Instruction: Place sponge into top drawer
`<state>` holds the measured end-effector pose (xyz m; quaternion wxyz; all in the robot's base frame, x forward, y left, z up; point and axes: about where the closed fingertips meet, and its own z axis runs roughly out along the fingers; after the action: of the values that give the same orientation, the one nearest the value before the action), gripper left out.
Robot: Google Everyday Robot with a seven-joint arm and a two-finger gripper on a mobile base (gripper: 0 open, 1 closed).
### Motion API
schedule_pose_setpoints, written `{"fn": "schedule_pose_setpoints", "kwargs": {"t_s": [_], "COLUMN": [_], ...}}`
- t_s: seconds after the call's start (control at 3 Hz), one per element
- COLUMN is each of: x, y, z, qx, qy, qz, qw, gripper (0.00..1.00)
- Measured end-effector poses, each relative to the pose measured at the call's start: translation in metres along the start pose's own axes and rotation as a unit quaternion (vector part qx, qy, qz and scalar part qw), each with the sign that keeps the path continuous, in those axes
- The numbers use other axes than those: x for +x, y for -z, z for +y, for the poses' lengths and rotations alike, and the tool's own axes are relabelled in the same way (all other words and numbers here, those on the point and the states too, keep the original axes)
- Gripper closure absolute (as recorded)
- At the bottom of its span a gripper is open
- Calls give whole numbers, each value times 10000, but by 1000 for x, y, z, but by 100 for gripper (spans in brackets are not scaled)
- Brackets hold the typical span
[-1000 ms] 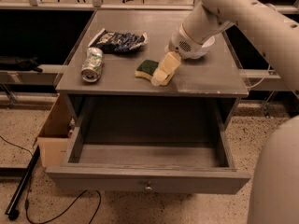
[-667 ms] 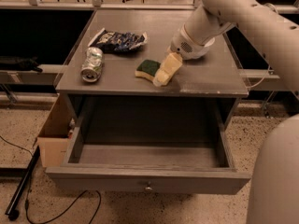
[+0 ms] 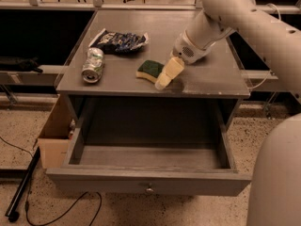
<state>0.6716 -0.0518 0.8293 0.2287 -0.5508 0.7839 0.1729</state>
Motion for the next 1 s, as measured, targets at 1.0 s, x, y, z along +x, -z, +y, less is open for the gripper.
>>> {"fn": "schedule_pose_setpoints", "kwargs": {"t_s": [1.0], "x": [3], "y": [-3], "z": [-1], "qx": [-15], "qy": [-45], "qz": [17], "qw": [10000], "gripper": [39]}}
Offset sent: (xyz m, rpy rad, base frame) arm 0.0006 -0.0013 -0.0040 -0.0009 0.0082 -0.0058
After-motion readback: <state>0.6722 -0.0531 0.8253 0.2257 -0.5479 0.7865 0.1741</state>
